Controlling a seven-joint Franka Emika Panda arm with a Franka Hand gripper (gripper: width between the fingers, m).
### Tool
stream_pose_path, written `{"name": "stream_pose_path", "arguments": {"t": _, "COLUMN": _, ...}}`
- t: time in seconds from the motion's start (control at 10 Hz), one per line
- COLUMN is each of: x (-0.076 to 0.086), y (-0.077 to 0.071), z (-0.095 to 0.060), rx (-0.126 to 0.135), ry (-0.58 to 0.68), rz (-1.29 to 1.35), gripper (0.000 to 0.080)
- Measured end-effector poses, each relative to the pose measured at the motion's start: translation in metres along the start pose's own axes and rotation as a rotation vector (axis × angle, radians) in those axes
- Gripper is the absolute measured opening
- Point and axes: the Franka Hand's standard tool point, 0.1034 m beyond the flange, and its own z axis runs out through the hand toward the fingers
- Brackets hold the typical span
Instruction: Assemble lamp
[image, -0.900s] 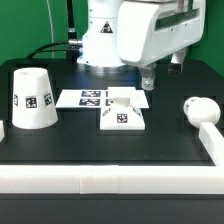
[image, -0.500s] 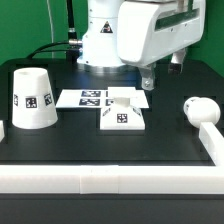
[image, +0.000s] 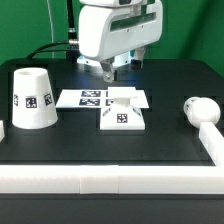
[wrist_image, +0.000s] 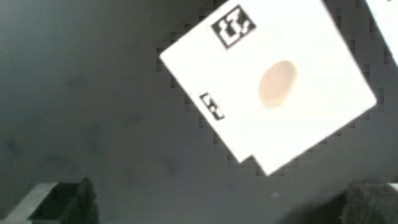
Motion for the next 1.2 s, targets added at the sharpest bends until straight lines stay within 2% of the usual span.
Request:
{"name": "stream_pose_path", "arguments": {"t": 0.3, "x": 0.005, "y": 0.001, "z": -0.001, "rx": -0.001, "ry": 0.004, "rz": 0.045, "gripper": 0.0700}}
{"name": "stream_pose_path", "arguments": {"t": 0.5, "x": 0.005, "y": 0.000, "z": 0.000, "rx": 0.001, "ry": 0.005, "rz": 0.190, "gripper": 0.0700}}
{"name": "stream_pose_path", "arguments": {"t": 0.8, "x": -0.014, "y": -0.010, "z": 0.012, "rx": 0.020, "ry": -0.011, "rz": 0.536, "gripper": 0.0700}}
{"name": "stream_pose_path", "arguments": {"t": 1.2, "x": -0.012, "y": -0.013, "z": 0.013, "rx": 0.038, "ry": -0.006, "rz": 0.795, "gripper": 0.0700}}
